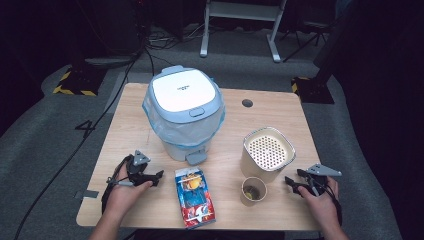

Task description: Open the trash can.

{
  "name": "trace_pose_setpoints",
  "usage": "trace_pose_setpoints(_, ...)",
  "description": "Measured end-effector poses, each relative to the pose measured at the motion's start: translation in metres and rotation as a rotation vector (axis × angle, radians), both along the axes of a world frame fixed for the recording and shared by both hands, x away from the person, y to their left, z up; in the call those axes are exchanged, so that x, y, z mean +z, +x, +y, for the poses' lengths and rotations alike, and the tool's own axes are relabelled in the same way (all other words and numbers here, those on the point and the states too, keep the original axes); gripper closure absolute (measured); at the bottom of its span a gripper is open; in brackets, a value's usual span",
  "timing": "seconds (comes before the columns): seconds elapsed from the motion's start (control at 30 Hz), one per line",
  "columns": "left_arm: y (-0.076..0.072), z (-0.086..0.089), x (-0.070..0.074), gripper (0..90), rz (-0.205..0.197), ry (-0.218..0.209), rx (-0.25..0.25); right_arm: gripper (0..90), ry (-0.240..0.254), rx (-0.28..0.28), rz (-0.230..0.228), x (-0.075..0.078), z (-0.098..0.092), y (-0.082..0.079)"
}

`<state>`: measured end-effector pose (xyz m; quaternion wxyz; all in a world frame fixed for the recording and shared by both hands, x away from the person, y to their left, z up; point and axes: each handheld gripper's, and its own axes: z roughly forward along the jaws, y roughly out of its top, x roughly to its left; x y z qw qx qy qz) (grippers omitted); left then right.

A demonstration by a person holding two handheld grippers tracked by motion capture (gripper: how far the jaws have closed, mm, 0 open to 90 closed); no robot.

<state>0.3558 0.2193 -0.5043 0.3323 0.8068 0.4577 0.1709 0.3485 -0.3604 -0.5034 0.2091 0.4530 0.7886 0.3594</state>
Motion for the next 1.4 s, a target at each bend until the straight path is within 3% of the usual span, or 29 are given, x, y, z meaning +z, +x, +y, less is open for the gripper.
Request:
trace_pose_setpoints(0.23, 0.000, 0.002, 0.000, 17.9, -0.001, -0.011, 0.007, 34.7, 0.001, 0.000, 0.000, 0.000, 0.000, 0.000)
trace_pose_setpoints(0.27, 0.000, 0.004, 0.000, 21.5, -0.008, -0.012, -0.001, 34.7, 0.001, 0.000, 0.000, 0.000, 0.000, 0.000)
trace_pose_setpoints(0.3, -0.001, 0.008, 0.002, 31.5, -0.006, -0.018, -0.011, 34.6, 0.000, 0.000, 0.000, 0.000, 0.000, 0.000)
trace_pose_setpoints(0.37, -0.001, 0.011, 0.003, 34.7, 0.000, -0.027, -0.019, 34.7, 0.001, 0.000, 0.000, 0.000, 0.000, 0.000)
trace_pose_setpoints(0.4, -0.002, 0.015, 0.007, 40.6, 0.013, -0.048, -0.038, 34.6, 0.001, 0.000, 0.000, 0.000, 0.000, 0.000)
trace_pose_setpoints(0.73, -0.005, 0.031, 0.026, 46.9, -0.013, -0.075, -0.128, 34.2, -0.002, -0.010, -0.001, 0.000, 0.001, 0.001)
trace_pose_setpoints(0.97, -0.008, 0.037, 0.038, 48.4, -0.034, -0.093, -0.164, 34.2, -0.002, -0.009, -0.001, 0.000, 0.001, 0.001)
trace_pose_setpoints(1.4, -0.008, 0.044, 0.081, 51.5, -0.086, -0.179, -0.266, 34.1, -0.003, -0.009, -0.001, 0.000, 0.001, 0.001)
